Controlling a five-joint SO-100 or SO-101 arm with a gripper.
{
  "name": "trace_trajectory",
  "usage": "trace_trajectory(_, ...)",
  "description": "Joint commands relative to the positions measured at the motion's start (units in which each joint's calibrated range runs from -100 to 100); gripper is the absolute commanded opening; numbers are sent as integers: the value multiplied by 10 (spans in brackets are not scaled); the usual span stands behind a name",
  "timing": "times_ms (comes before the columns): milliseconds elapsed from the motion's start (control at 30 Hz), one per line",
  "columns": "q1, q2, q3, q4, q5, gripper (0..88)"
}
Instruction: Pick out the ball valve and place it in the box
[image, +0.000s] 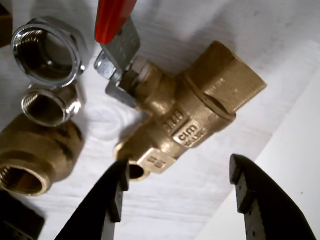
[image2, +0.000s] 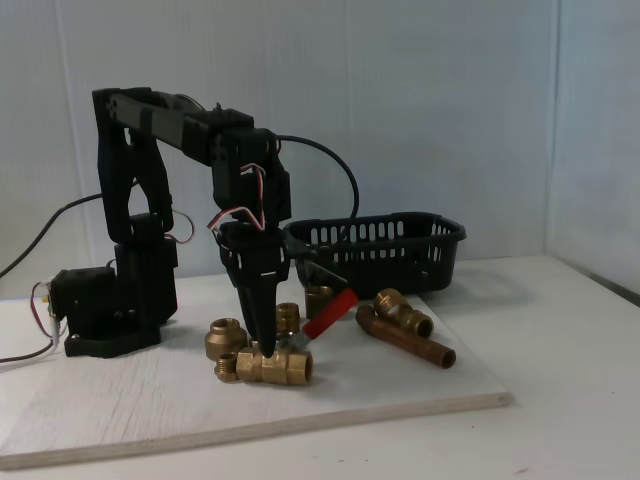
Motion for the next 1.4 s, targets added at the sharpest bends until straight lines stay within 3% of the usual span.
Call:
trace_trajectory(0, 1, 0, 13, -17, -2, 218)
trace_trajectory(167, 2, 42, 56, -74, 2, 218)
trace_trajectory(500, 2, 88, 43, -77, 3, 223)
trace_trajectory(567, 1, 88, 38, -74, 3, 273)
trace_trajectory(733, 1, 87, 35, -72, -2, 499)
trace_trajectory(800, 1, 87, 30, -72, -2, 536)
trace_trajectory(1133, -5, 90, -141, 109, -13, 537)
trace_trajectory(1367, -13, 97, -127, 72, -18, 537)
